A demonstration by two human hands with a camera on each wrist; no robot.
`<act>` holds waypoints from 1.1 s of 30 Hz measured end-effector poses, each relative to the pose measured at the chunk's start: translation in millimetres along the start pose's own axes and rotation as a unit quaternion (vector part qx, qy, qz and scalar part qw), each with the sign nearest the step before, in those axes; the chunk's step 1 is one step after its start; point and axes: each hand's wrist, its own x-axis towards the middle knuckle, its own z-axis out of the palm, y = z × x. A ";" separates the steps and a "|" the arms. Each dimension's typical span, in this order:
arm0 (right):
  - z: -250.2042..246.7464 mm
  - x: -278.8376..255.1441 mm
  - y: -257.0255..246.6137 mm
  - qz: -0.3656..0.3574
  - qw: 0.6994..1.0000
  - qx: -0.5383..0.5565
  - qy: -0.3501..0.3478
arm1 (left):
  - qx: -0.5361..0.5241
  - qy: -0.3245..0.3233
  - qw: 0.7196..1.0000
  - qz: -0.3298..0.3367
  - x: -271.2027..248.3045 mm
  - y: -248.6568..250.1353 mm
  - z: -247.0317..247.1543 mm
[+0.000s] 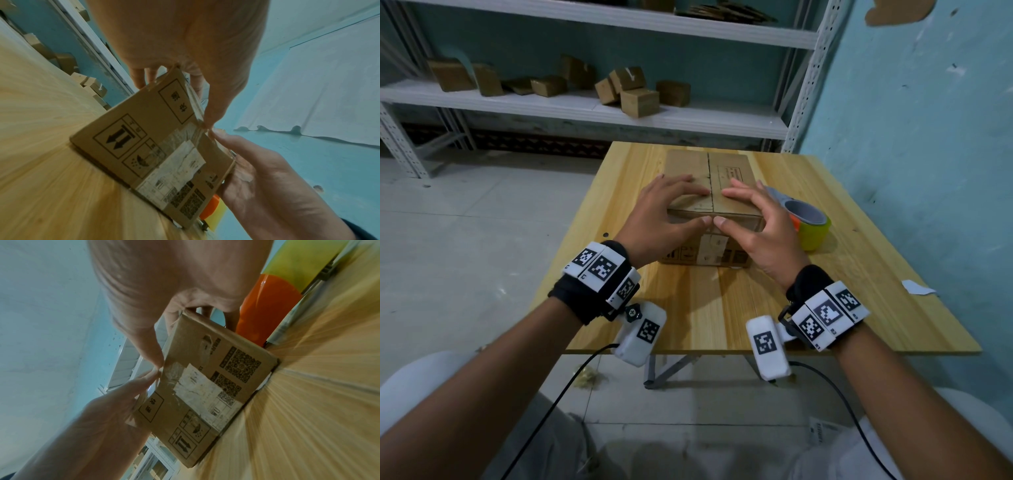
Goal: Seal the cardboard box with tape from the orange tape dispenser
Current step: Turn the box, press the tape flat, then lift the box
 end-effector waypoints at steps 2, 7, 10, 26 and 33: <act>0.0 0.1 0.3 0.000 1.000 0.001 -0.001 | 0.001 0.001 1.000 0.002 0.1 0.0 -0.1; -0.5 -0.2 0.4 0.000 1.000 0.007 -0.004 | 0.003 0.004 1.000 0.004 -0.3 0.9 -0.5; -0.3 0.0 0.2 -0.001 1.000 0.005 -0.003 | 0.006 0.003 1.000 0.002 -0.4 0.5 0.2; 1.6 0.3 1.1 -0.001 1.000 0.007 0.001 | 0.012 0.005 1.000 0.009 -0.2 0.2 1.0; 1.9 -0.2 0.6 -0.003 1.000 -0.002 0.002 | 0.005 0.005 1.000 0.003 0.3 -1.0 1.1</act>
